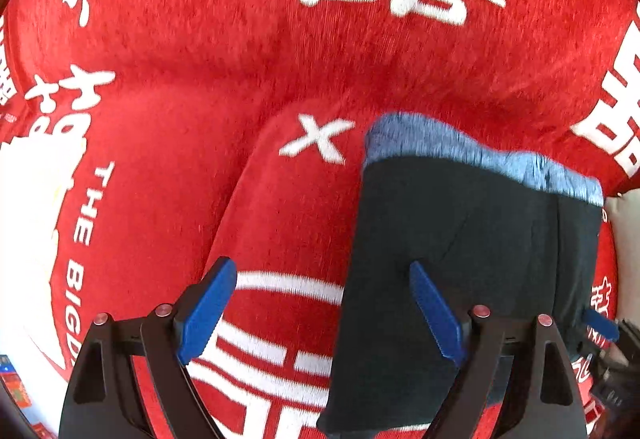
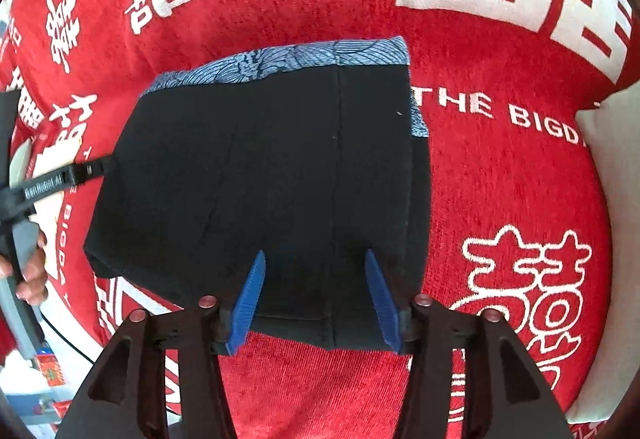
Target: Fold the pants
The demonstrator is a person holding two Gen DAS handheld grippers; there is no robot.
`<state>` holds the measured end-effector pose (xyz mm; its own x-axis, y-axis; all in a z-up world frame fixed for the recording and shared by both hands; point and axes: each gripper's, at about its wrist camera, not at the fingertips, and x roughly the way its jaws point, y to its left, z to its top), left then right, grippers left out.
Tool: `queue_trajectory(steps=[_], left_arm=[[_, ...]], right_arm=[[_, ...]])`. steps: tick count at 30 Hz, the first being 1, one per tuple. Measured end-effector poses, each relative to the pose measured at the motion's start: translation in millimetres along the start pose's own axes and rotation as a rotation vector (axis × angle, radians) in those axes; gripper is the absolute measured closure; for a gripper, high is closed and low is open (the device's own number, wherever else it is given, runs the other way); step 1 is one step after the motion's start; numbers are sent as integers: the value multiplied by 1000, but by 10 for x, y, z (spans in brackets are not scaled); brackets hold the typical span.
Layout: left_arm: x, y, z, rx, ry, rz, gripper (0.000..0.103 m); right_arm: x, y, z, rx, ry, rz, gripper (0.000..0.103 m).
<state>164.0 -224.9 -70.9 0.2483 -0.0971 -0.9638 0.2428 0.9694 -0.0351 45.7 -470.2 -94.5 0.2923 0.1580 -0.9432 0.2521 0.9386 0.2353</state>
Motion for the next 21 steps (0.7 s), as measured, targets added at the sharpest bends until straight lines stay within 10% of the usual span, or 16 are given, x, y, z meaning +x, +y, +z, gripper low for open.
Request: queue_trajectory(steps=[8, 21], left_arm=[[156, 42, 448, -103, -19, -19, 14], [432, -142, 427, 11, 22, 37, 10]], right_arm=[[3, -13, 12, 7, -1, 16, 42], [36, 40, 42, -2, -12, 20, 34]])
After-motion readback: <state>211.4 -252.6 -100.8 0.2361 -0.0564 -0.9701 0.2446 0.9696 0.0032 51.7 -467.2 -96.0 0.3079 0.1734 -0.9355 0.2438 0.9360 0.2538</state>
